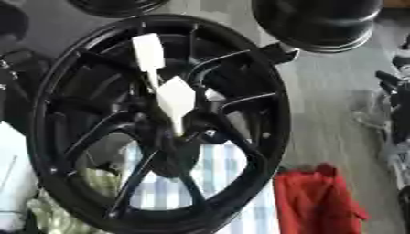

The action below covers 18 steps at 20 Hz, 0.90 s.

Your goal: Pull the pin out of the wheel hub.

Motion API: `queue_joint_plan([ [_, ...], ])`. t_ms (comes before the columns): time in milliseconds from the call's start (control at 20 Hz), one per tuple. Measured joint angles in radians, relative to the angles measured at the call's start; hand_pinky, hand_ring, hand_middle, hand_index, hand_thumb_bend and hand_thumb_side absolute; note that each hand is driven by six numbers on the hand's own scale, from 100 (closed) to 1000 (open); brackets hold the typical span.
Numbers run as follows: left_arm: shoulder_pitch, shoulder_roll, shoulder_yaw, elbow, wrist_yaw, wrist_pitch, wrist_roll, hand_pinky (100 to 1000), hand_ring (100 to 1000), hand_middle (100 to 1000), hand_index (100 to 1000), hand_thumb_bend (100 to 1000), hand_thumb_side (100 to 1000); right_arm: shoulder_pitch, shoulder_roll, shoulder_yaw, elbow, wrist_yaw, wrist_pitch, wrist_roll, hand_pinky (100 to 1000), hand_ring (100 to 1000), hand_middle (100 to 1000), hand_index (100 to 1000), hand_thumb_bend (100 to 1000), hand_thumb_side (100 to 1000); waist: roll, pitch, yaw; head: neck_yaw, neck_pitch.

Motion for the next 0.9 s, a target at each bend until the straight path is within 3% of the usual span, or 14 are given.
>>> queue_joint_plan([
  [550, 0.001, 0.0, 0.0, 0.006, 0.0, -0.006, 0.007, 753, 782, 720, 784, 119, 886, -0.006, 0.0, 0.0, 0.0, -0.002, 0.002, 0.001, 932, 783, 890, 805, 100, 597, -0.001, -0.001, 0.001, 0.0, -0.004],
  [900, 0.009, 0.0, 0.0, 0.006, 0.0, -0.004, 0.006, 755, 792, 733, 793, 115, 882, -0.053, -0.029, 0.011, 0.0, -0.023, 0.01, 0.011, 934, 800, 904, 814, 100, 581, -0.009, -0.027, -0.009, -0.001, -0.003],
])
